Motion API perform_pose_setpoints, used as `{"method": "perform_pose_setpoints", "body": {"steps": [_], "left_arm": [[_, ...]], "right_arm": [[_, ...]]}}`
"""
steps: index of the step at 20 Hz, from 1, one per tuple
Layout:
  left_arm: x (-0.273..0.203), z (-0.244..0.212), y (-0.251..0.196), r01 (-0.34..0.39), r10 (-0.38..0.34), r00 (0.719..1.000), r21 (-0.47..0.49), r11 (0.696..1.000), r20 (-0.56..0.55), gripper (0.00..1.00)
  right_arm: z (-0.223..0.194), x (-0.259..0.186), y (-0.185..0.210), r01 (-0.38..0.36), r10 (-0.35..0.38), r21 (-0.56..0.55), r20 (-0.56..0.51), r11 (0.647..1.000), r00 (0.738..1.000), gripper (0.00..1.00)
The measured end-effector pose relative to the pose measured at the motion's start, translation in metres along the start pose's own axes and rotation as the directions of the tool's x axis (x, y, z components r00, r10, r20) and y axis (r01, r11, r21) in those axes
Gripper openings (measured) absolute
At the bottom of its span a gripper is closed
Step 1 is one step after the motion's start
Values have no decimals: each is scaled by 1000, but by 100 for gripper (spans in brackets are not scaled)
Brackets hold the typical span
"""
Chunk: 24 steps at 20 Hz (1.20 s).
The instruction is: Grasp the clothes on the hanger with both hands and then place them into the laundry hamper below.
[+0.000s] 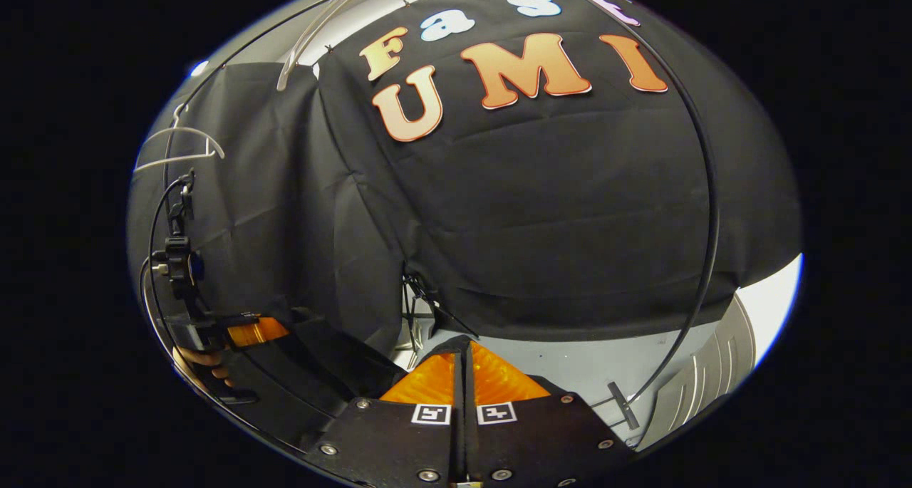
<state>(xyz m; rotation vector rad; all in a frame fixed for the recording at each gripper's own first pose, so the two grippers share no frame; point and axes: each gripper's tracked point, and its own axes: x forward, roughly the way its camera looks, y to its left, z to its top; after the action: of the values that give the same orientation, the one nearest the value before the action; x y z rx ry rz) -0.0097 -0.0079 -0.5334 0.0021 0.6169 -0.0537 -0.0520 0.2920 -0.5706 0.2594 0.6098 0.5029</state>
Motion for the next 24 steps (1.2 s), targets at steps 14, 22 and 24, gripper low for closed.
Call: {"method": "perform_pose_setpoints", "body": {"steps": [14, 22, 24], "left_arm": [[52, -199, -4, -77, 46, 941, -78, 994, -335, 8], [50, -234, -7, -108, 79, 914, -50, 993, -398, 9], [47, -240, -5, -126, 100, 906, -36, 991, -411, 7]], "right_arm": [[-138, 51, -8, 84, -88, -27, -191, 996, 978, 0], [-202, 66, -27, 157, -166, -54, -316, 986, 934, 4], [-207, 66, -25, 163, -173, -58, -333, 985, 927, 0]]}}
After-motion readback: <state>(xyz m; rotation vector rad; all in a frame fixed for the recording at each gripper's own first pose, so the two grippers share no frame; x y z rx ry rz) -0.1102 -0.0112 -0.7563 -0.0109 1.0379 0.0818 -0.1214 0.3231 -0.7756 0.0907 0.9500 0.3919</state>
